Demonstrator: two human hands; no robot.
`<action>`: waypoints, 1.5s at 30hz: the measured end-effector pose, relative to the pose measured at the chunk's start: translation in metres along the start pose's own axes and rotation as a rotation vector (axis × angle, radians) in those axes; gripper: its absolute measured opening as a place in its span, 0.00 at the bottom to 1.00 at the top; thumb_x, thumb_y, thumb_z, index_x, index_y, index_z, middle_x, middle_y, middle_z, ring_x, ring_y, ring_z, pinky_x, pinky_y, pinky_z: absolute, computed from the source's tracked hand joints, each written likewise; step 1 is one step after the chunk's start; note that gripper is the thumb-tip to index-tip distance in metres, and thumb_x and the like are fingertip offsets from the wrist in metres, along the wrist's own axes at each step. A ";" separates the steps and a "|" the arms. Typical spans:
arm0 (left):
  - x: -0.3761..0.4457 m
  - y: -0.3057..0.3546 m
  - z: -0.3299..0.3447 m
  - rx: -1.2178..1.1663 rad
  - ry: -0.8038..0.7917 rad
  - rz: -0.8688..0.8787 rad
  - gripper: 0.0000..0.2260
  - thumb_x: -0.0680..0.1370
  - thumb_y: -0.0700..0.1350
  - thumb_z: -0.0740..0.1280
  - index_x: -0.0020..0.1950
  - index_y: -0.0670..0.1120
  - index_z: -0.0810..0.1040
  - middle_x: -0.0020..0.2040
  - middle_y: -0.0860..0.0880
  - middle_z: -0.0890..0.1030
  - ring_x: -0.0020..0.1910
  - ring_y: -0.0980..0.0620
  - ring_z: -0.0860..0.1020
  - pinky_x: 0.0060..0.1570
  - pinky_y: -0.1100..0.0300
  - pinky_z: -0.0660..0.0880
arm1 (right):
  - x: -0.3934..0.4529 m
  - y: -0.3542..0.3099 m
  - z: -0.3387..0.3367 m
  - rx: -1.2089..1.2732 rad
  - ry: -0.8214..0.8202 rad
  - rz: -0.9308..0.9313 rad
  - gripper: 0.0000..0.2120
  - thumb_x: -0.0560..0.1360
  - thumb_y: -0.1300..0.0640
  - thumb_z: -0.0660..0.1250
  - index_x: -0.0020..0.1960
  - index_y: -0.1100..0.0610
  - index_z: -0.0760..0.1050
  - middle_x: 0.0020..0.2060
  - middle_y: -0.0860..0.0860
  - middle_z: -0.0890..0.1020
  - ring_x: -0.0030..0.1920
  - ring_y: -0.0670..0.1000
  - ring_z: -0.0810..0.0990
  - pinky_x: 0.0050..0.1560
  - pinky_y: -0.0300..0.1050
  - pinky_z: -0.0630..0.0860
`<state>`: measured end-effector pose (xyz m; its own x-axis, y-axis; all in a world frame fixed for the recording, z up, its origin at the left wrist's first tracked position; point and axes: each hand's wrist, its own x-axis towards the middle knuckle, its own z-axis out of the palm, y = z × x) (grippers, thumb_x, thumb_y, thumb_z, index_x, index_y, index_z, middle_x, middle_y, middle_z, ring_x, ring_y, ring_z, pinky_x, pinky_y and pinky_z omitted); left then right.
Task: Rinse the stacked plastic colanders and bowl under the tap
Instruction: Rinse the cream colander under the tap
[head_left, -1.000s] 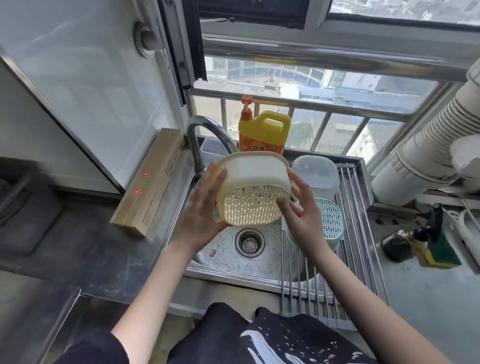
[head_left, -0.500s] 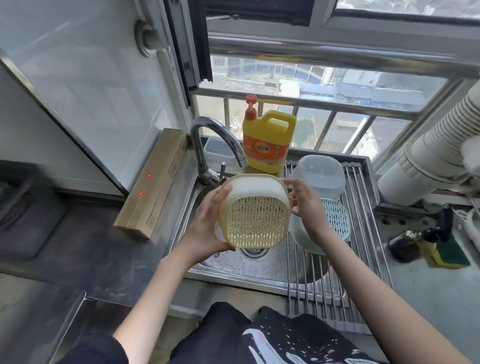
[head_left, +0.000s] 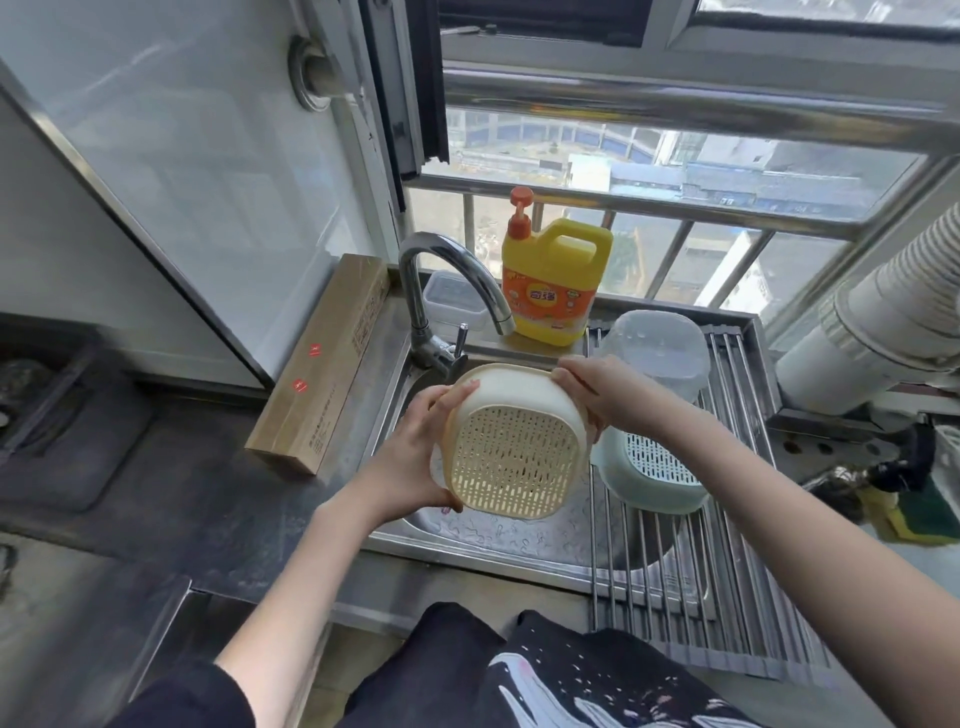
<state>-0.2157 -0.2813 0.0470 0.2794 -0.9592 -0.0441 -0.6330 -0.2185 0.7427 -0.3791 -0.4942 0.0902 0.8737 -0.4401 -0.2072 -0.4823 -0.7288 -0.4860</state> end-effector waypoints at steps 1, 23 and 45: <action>-0.002 -0.001 -0.001 -0.037 -0.010 -0.017 0.56 0.56 0.40 0.81 0.69 0.72 0.51 0.70 0.59 0.59 0.67 0.56 0.65 0.58 0.65 0.71 | 0.000 0.000 0.001 0.002 -0.029 -0.008 0.12 0.82 0.51 0.53 0.47 0.55 0.72 0.38 0.49 0.77 0.39 0.53 0.79 0.40 0.46 0.77; 0.008 -0.010 -0.008 -0.407 -0.177 -0.295 0.52 0.58 0.38 0.81 0.71 0.67 0.58 0.66 0.59 0.72 0.65 0.56 0.72 0.60 0.57 0.75 | -0.023 -0.017 0.089 0.759 0.375 0.329 0.29 0.74 0.35 0.58 0.65 0.55 0.73 0.54 0.48 0.81 0.53 0.49 0.81 0.51 0.50 0.79; 0.007 0.021 0.115 -0.217 -0.413 -0.102 0.50 0.57 0.51 0.82 0.71 0.59 0.56 0.69 0.59 0.65 0.70 0.59 0.61 0.73 0.57 0.58 | -0.147 0.029 0.130 0.715 0.557 0.667 0.13 0.79 0.46 0.59 0.56 0.54 0.70 0.43 0.49 0.83 0.42 0.46 0.82 0.38 0.44 0.79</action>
<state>-0.3101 -0.3135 -0.0151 -0.0058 -0.9357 -0.3528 -0.4393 -0.3146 0.8415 -0.5133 -0.3827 -0.0038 0.2182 -0.9328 -0.2867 -0.5396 0.1295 -0.8319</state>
